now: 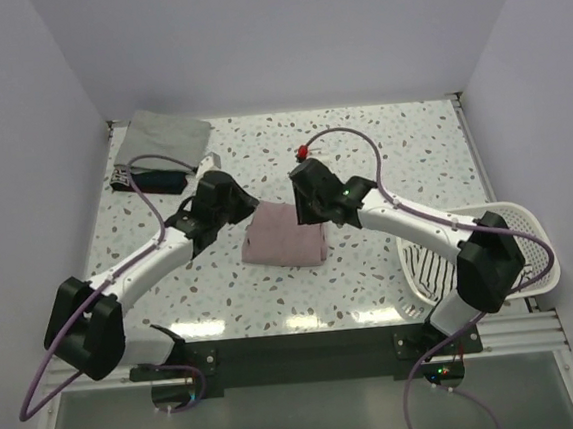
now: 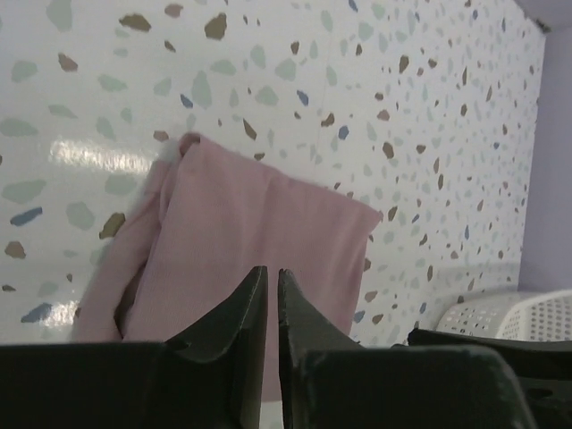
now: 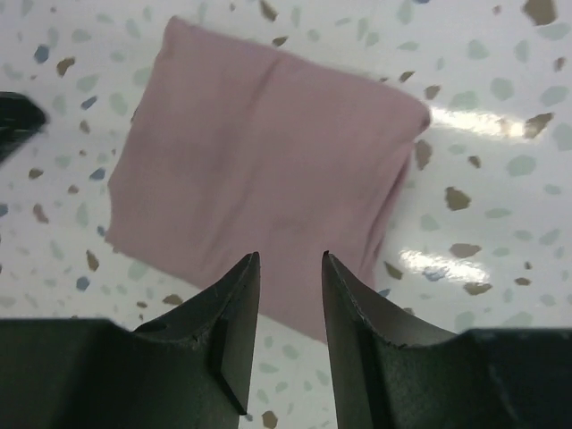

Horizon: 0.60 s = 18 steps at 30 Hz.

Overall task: Fold and stack the tank tops
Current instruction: Fold the tank top

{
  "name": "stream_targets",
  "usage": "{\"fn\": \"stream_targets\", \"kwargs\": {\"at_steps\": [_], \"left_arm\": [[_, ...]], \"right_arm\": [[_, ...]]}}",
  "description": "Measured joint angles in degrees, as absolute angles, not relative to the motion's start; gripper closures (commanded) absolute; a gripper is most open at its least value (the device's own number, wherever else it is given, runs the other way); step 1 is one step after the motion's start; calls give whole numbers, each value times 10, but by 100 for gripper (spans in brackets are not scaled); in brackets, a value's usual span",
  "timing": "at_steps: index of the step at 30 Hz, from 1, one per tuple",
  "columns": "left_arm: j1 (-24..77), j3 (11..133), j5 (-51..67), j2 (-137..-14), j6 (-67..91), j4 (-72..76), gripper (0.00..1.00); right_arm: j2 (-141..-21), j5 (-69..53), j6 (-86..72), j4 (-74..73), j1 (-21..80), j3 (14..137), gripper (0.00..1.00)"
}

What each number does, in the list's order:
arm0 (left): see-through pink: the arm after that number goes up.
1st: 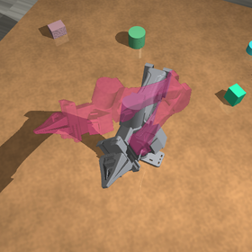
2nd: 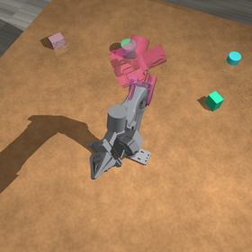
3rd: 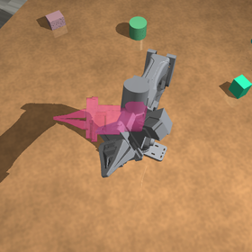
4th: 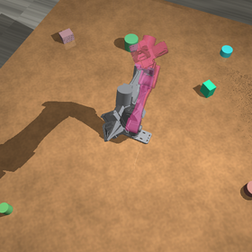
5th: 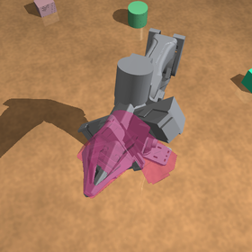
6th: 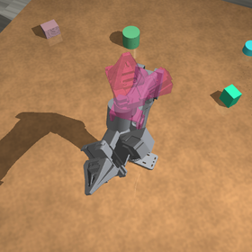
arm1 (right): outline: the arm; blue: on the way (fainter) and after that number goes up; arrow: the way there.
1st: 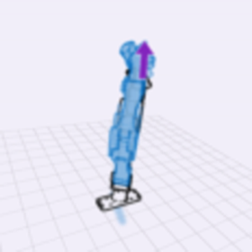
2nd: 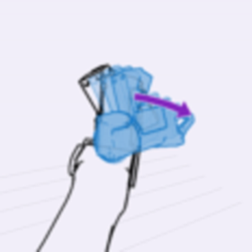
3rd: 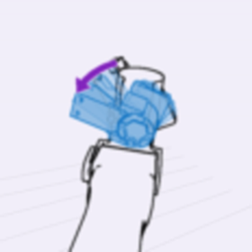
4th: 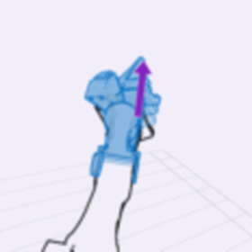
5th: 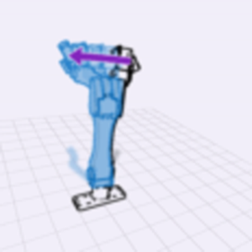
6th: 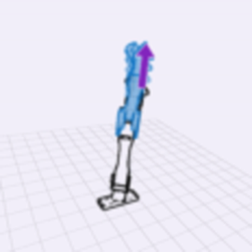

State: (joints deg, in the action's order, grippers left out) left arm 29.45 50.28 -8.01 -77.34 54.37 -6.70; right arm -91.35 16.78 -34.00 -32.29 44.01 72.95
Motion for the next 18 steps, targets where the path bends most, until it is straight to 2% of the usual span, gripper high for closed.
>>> {"fn": "stream_targets", "kwargs": {"at_steps": [1, 3, 12, 18], "left_arm": [[304, 495, -80, -772, 546, -66, 91], [322, 477, -76, -782, 555, -66, 92], [312, 416, -76, -874, 580, -62, 94], [308, 414, -74, -890, 586, -38, 92]], "right_arm": [[-910, 163, -345, -315, 456, 722, 64], [-913, 149, -354, -302, 466, 703, 64], [-990, 89, -383, -234, 435, 592, 65], [-971, 67, -395, -185, 423, 556, 65]]}}
